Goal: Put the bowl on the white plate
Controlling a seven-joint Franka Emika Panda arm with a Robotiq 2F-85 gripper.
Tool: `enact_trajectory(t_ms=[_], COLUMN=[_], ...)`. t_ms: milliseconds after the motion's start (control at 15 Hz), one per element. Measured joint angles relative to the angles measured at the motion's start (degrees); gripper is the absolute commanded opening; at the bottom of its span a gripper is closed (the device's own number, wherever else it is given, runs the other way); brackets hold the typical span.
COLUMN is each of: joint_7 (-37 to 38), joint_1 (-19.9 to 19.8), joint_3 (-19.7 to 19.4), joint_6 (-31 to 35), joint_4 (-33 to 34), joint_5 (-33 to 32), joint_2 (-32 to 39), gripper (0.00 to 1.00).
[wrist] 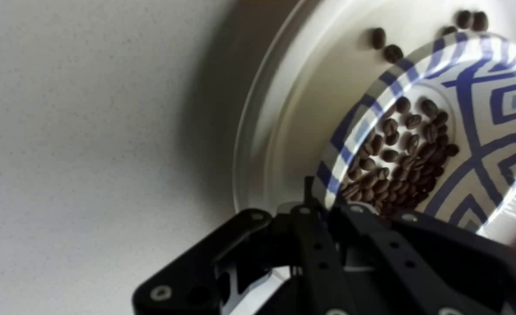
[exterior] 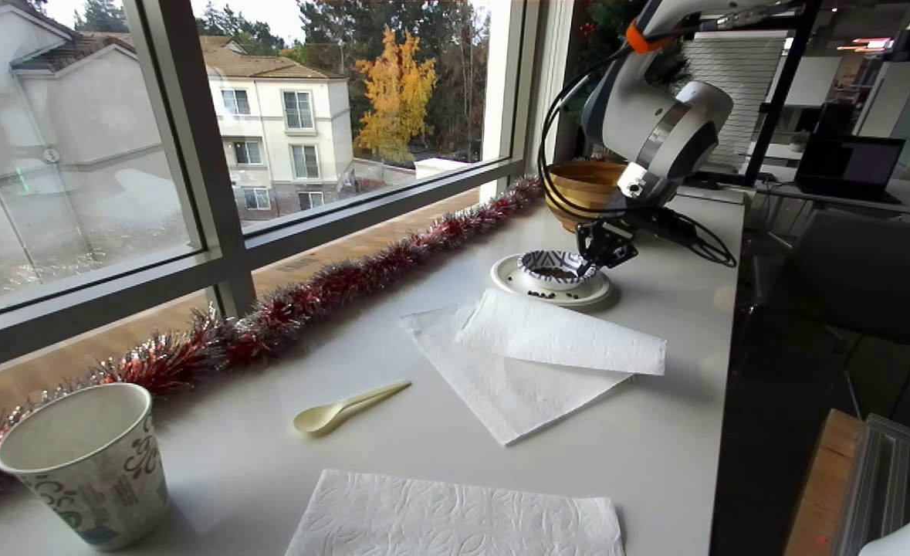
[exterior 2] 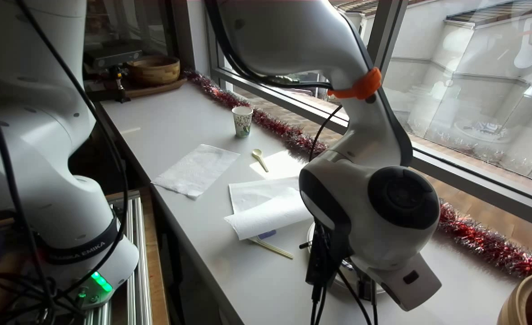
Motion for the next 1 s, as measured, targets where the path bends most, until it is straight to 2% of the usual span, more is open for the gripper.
enact_trajectory(t_ms=[600,1000], joint_7=[-0.9,-5.7], joint_1=[-0.1,-1.0], joint_3=[2.2,4.5], joint_6=[0.0,-0.2], joint_4=[2.0,2.1], joint_5=[0.4,3.6], joint_2=[0.0,0.0], gripper=[0.01,0.01])
